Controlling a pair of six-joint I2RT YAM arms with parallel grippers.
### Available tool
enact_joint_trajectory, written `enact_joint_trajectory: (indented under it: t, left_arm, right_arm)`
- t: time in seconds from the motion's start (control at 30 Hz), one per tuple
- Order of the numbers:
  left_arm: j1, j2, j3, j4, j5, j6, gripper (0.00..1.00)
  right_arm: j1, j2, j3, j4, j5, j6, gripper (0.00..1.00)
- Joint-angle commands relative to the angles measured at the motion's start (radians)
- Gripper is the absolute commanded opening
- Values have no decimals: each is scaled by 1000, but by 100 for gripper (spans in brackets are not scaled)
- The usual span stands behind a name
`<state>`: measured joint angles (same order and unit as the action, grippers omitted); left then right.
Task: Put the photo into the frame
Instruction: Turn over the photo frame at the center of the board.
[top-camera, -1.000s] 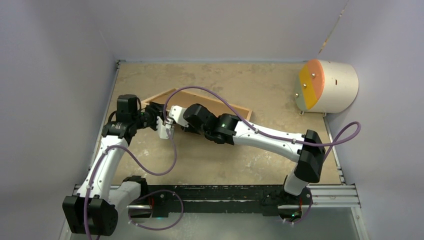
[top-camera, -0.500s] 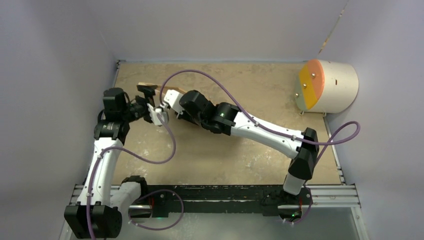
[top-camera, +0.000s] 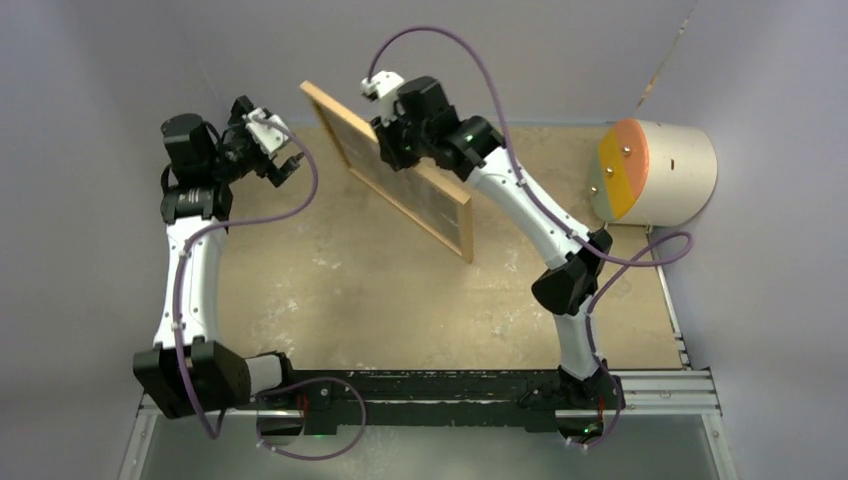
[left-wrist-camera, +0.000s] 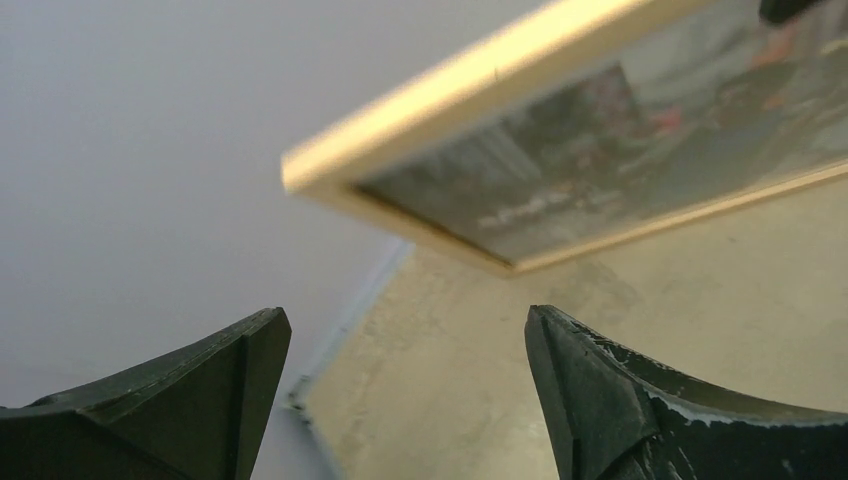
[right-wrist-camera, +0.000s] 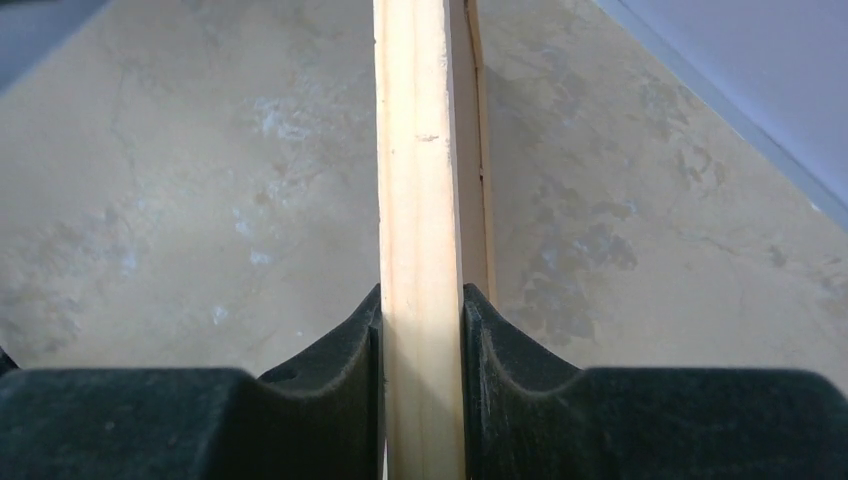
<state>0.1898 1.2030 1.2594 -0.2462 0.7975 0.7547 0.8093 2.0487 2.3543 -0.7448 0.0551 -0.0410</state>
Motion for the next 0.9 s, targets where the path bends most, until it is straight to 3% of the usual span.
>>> enact_joint_trajectory:
  t: [0.0,0.17,0.33,0.67,0.77,0.87]
  left_arm:
    - [10,145,115,-206,16,-132,94]
    - [10,270,175,-352,-23,-123,95]
    - [11,300,123,-373,-24,-115,96]
    - [11,309,39,-411,19,12,97]
    - [11,333,37,-453,4,37,97]
    - [11,358,32,-476,-40,44,98]
  right_arm:
    - [-186,-28,-33,-7,-164,222,9]
    - [-336,-55,-182,45,-324,327,5]
    - [-428,-88,-315,96,-404,371,4]
    - [-506,-205,-547,218,-463,446,1]
    - [-518,-267,-691,298,-496,493,2]
    - [-524,-345,-911,491,-540,593,2]
